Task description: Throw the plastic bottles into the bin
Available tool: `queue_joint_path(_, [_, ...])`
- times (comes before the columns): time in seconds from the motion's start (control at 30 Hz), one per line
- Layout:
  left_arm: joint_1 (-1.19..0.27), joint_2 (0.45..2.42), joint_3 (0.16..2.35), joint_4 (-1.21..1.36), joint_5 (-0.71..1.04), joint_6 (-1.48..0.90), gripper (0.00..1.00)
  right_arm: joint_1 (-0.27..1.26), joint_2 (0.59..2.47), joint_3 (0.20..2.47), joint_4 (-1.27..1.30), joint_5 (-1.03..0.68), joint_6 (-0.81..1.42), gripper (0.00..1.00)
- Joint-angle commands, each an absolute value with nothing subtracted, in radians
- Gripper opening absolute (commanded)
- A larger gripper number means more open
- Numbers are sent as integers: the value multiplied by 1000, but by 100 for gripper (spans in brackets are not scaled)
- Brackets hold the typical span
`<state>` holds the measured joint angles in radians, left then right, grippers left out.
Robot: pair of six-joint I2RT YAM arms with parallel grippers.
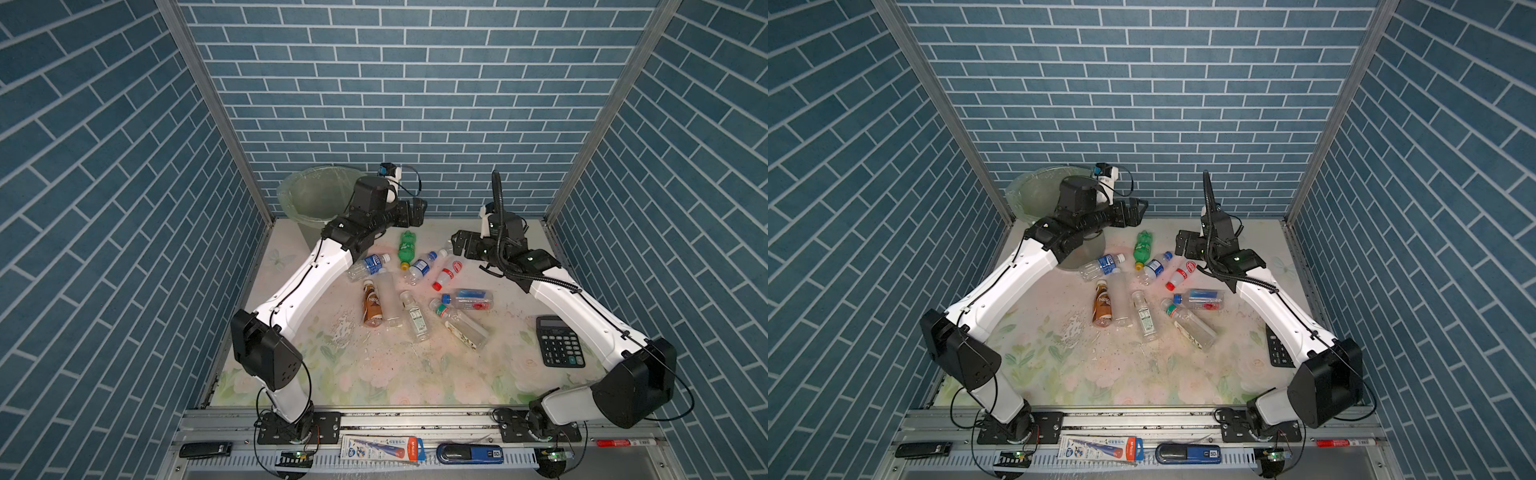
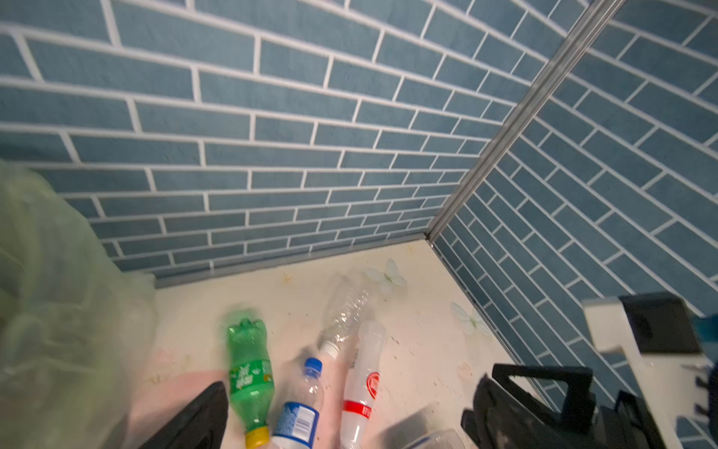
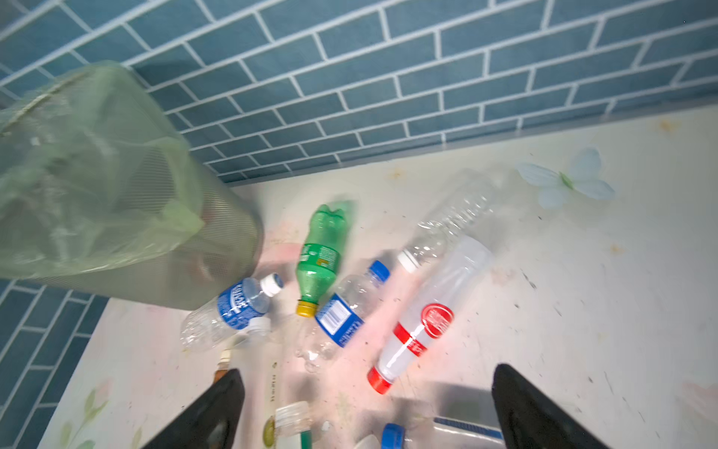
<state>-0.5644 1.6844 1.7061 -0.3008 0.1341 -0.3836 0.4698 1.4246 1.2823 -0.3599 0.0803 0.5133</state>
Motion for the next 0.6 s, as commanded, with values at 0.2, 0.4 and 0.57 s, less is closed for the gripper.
queue_joint_path(0.2, [-651,1594,1396,-149,209,-530,99,411,1493,1210,-355,80,631,99])
queue_joint_path(0.4, [-655,1585,1287,-116,210,-531,99,360,1680,1283,-282,21,650,99])
queue_joint_path(0.57, [-662,1617,1273,-98,218,-531,99,310,1833,1352,-236,-26,671,99])
